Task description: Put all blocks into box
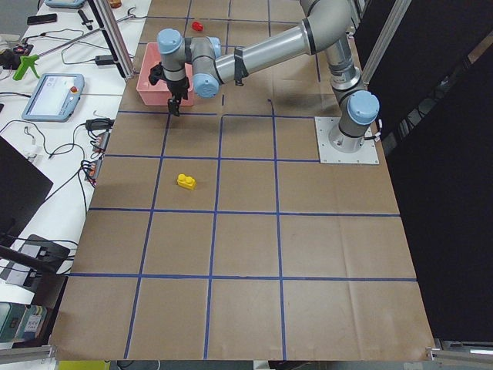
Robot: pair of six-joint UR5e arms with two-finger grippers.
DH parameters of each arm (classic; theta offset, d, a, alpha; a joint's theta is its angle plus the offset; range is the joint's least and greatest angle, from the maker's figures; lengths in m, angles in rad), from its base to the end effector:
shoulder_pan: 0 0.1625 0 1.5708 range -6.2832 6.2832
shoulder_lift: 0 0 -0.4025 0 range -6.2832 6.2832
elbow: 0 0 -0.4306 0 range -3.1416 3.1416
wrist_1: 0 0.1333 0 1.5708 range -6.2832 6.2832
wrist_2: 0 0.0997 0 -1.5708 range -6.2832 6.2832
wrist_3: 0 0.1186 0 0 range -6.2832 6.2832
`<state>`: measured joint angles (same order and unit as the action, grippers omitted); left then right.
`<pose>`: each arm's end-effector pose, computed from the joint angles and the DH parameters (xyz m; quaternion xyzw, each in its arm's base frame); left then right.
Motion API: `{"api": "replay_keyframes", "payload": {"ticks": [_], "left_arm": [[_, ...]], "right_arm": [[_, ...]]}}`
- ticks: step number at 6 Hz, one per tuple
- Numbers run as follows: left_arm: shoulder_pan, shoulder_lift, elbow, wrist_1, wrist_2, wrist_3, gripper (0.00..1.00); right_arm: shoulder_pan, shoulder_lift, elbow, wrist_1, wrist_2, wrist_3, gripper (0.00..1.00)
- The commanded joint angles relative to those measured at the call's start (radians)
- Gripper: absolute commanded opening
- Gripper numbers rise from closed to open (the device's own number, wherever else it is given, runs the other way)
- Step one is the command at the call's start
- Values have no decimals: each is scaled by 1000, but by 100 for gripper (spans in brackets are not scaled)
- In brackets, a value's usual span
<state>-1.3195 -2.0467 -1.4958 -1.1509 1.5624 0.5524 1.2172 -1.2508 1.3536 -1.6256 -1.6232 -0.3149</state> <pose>0.0397 -0.6947 0.2355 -0.1500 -0.9886 0.0104 0.0001 -0.1055 -0.6527 0.3773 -0.0187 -0.9992 -0.0313 0.0169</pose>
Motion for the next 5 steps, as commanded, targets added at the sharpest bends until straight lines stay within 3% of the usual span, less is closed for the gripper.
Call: {"api": "replay_keyframes", "payload": {"ticks": [1, 3, 5], "left_arm": [[204, 14, -67, 5, 13, 238, 98], [269, -65, -54, 111, 7, 305, 98], [272, -133, -27, 206, 8, 342, 98]], "right_arm": [[245, 57, -86, 30, 19, 153, 49], [466, 211, -265, 24, 54, 342, 49], [547, 397, -449, 6, 155, 421, 49]]}}
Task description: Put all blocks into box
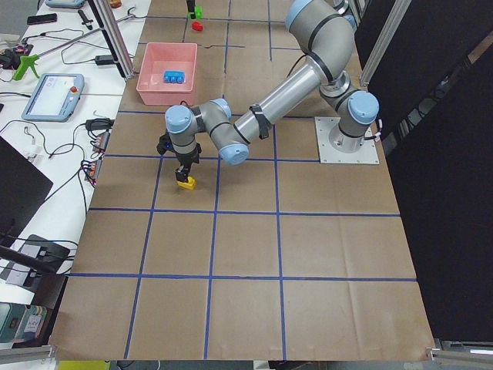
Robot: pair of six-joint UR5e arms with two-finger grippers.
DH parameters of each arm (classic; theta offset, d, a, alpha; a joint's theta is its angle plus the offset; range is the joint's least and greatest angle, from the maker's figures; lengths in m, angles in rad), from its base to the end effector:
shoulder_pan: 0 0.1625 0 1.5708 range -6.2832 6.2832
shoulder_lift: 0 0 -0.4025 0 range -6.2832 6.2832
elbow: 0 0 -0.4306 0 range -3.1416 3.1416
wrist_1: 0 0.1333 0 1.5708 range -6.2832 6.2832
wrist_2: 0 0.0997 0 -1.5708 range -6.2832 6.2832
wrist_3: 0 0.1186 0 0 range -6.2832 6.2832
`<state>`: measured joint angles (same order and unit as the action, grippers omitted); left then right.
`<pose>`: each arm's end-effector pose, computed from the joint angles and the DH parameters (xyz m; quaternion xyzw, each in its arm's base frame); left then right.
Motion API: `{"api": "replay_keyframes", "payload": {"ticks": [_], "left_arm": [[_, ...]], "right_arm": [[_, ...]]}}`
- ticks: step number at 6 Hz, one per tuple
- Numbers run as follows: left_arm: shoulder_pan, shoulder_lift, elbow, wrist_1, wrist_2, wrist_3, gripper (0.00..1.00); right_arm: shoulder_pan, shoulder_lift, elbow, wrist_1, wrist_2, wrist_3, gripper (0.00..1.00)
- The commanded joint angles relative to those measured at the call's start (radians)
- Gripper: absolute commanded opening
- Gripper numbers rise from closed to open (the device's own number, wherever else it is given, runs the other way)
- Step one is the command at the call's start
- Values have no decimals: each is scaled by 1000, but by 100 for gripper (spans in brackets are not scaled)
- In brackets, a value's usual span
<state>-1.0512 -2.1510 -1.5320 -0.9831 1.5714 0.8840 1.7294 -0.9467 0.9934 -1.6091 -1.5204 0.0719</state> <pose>0.2293 -0.6692 0.1634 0.1811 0.9832 -0.0175 0.0152 0.2582 -0.7325 0.3497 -0.0432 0.9987 0.0071 0.0245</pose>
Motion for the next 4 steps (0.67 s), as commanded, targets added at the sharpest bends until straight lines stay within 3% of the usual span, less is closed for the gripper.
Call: {"api": "replay_keyframes", "payload": {"ticks": [1, 3, 4], "left_arm": [[4, -33, 10, 38, -1, 12, 98], [16, -53, 4, 34, -4, 12, 94], [23, -53, -10, 34, -4, 12, 68]], "right_arm": [[36, 170, -117, -96, 60, 34, 49], [36, 255, -119, -233, 141, 40, 49], [41, 261, -119, -267, 173, 95, 50]]}}
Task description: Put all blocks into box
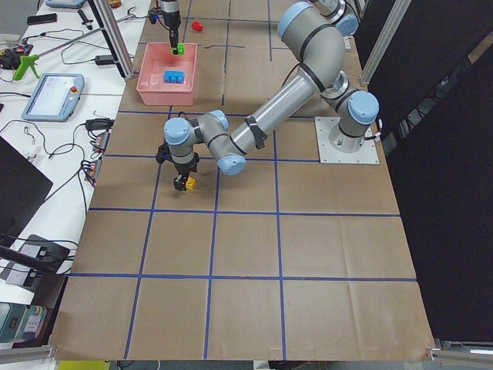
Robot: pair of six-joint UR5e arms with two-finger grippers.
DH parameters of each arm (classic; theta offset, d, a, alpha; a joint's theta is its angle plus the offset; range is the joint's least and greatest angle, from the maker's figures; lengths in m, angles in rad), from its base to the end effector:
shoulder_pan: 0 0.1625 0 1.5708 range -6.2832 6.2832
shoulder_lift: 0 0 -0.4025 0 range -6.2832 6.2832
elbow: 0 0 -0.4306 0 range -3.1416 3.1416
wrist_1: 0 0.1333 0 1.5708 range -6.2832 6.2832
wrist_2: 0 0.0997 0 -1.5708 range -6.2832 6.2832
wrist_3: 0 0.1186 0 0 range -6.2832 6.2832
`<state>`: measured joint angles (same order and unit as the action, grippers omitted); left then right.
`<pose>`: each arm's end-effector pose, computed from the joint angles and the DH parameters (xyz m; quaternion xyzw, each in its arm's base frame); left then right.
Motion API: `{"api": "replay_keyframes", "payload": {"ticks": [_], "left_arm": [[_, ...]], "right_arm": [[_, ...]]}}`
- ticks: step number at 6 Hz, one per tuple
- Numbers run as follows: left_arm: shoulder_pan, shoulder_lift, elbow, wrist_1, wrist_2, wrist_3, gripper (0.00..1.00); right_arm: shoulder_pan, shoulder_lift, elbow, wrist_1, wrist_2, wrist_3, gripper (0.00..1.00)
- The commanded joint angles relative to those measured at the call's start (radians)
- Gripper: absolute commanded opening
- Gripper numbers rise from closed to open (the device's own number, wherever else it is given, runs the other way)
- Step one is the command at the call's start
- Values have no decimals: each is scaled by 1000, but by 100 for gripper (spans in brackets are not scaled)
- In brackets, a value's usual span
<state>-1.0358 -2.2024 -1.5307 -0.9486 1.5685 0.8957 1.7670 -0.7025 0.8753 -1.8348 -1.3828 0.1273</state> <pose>0.2412 -0.6689 0.1318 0.1794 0.9837 -0.0123 0.0092 0.3165 -0.7948 0.2416 -0.0385 0.9938 -0.0297 0.0998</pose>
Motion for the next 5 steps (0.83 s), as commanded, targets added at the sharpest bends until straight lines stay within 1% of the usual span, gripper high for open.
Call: {"api": "replay_keyframes", "payload": {"ticks": [1, 2, 3, 4, 5], "left_arm": [[8, -2, -8, -1, 1, -1, 31], [7, 0, 6, 1, 1, -4, 0], [-4, 15, 7, 2, -2, -15, 0], [-27, 41, 7, 1, -4, -55, 0], [-74, 94, 1, -12, -58, -157, 0]], "right_arm": [[9, 15, -1, -46, 80, 87, 61], [9, 12, -1, -47, 97, 118, 90], [9, 3, 1, -34, 97, 133, 99], [8, -17, 1, -26, 93, 135, 100], [-1, -52, 4, 35, 77, 135, 100]]}}
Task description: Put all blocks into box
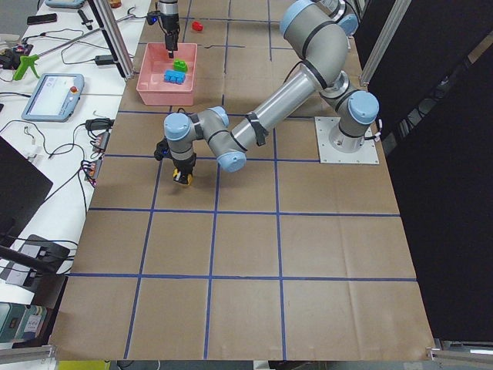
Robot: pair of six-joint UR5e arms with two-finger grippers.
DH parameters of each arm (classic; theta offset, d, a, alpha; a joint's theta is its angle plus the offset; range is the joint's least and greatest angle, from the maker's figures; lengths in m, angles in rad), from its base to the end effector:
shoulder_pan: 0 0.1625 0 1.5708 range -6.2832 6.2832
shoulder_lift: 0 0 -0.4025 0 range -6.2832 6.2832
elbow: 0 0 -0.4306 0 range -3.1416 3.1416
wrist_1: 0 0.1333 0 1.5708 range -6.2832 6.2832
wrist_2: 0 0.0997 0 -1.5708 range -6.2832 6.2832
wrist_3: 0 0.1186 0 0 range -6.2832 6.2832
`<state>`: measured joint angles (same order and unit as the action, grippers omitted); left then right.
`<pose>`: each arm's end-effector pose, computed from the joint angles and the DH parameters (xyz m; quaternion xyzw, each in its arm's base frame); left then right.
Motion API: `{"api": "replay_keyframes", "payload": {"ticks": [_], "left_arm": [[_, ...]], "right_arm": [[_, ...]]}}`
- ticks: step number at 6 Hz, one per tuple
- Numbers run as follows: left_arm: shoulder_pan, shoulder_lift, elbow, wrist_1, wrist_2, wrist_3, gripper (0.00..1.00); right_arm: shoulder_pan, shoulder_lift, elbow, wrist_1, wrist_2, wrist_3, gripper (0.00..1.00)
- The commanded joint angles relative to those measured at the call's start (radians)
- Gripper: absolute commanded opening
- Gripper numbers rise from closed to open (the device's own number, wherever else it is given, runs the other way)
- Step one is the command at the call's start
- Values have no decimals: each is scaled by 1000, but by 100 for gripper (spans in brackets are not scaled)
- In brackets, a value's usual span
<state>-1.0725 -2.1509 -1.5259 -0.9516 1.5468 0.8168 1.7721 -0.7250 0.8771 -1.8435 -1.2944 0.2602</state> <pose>0.2151 -0.6802 0.1698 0.1589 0.9863 -0.0406 0.0162 0.3302 -0.7895 0.2629 0.0208 0.9885 -0.0267 0.1475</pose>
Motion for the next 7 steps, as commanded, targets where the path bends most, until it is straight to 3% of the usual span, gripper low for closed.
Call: {"api": "replay_keyframes", "payload": {"ticks": [1, 3, 4, 6, 7], "left_arm": [[-111, 69, -3, -12, -90, -249, 0], [-336, 91, 15, 10, -146, -750, 0], [-407, 65, 91, 40, -234, -969, 0], [-593, -114, 334, 42, -274, -1263, 2], [-642, -224, 465, 40, -267, -1342, 4]], "right_arm": [[-40, -81, 9, 126, -108, -24, 100], [-185, -143, 14, 234, -241, -125, 100], [-268, -149, 28, 254, -264, -133, 99], [-374, -136, 127, 225, -269, -99, 99], [-375, -130, 172, 221, -255, 19, 99]]}}
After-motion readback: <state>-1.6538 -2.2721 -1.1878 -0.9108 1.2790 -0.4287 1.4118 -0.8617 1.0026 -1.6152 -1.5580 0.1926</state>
